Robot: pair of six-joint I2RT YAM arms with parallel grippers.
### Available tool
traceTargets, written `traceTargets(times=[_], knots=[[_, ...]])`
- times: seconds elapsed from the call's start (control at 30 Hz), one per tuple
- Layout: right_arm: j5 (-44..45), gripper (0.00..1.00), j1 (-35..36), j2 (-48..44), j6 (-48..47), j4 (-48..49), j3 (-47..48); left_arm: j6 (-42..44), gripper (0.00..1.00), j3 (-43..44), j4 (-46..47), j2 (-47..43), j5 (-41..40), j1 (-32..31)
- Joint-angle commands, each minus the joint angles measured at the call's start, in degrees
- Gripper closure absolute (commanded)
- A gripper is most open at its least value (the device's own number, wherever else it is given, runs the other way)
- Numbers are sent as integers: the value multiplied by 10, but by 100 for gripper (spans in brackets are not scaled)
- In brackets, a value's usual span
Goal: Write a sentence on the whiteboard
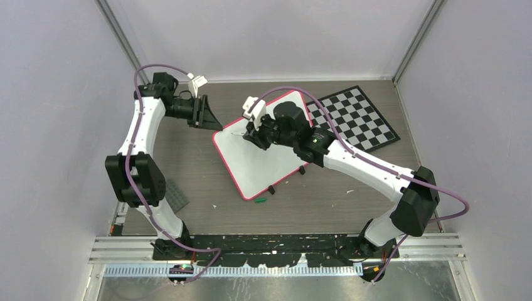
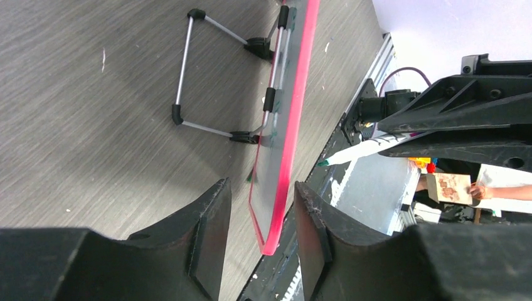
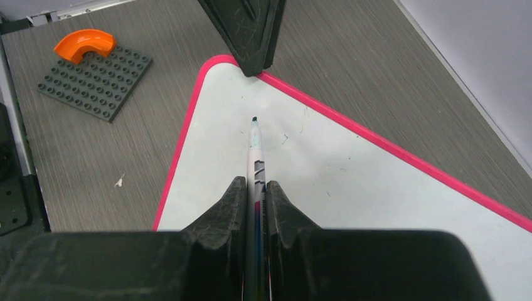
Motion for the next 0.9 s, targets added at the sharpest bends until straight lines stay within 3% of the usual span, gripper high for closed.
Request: traceTargets(times=[0.0,0.17,0.57,0.87], knots=[[1,100,4,-6,12,40,6,-7,57,-19,16,-33,9,0],[-7,100,9,1,13,40,10,-11,58,-31,25,-37,6,0],[31,100,16,13,6,50,15,-12,87,-39,35,-40,5,0],[30,100,16,22,10,56,25,-11,97,-42,39,-39,9,0]])
